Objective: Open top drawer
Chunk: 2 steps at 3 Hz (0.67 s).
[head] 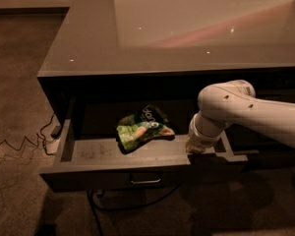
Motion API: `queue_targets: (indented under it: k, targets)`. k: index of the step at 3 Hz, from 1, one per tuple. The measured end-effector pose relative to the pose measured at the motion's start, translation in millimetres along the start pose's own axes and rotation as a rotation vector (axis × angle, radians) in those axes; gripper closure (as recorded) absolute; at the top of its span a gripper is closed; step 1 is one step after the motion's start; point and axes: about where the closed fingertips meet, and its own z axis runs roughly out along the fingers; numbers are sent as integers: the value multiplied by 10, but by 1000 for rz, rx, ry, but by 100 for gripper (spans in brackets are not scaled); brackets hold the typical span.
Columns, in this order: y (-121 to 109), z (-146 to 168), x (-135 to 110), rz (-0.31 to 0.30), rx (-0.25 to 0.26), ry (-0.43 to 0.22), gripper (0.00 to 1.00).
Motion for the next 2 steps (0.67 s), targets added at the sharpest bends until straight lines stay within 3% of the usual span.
queue_targets:
  k: [2]
  targets:
    - [85,3,17,1,-10,27,100]
